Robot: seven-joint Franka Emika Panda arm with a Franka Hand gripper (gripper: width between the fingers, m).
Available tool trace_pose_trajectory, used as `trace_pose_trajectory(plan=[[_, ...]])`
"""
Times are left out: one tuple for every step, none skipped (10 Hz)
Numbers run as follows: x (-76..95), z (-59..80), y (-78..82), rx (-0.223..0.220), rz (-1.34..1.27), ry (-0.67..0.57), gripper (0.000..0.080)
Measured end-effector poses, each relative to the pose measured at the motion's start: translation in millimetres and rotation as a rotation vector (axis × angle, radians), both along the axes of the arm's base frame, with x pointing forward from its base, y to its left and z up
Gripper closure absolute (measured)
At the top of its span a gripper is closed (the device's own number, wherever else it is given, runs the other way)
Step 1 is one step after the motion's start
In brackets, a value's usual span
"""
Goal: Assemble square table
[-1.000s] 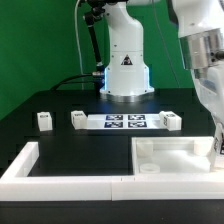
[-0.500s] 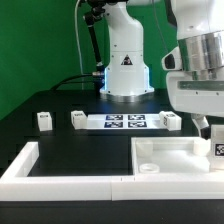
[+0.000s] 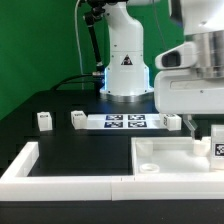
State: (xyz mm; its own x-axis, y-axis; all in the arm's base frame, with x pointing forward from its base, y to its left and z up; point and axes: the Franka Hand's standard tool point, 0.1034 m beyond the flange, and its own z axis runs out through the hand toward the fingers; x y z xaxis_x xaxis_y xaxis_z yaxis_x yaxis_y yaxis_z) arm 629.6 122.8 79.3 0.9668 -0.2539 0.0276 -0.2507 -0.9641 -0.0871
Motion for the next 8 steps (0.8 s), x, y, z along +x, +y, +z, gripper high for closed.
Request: trace_pose_trajectory(plan=[[3.4, 0.8, 1.6, -0.011, 0.056, -0.003, 0.0151], [3.2, -0.3, 0.5, -0.008, 0.029, -0.003, 0.0151], [3.1, -0.4, 0.6, -0.008, 0.025, -0.003, 0.0245], [3.0, -0.6, 1.2, -0.002, -0.045, 0.003, 0.0440], [2.7, -0.9, 0.7, 0.002, -0.119, 0.010, 0.0440], [2.1, -2.0, -2.6, 0.002, -0.166, 0.016, 0.0498], [2.0, -2.5, -3.1, 0.005, -0.252, 0.023, 0.0499], [1.9, -3.4, -4.5, 0.008, -0.353, 0.031, 0.0499]])
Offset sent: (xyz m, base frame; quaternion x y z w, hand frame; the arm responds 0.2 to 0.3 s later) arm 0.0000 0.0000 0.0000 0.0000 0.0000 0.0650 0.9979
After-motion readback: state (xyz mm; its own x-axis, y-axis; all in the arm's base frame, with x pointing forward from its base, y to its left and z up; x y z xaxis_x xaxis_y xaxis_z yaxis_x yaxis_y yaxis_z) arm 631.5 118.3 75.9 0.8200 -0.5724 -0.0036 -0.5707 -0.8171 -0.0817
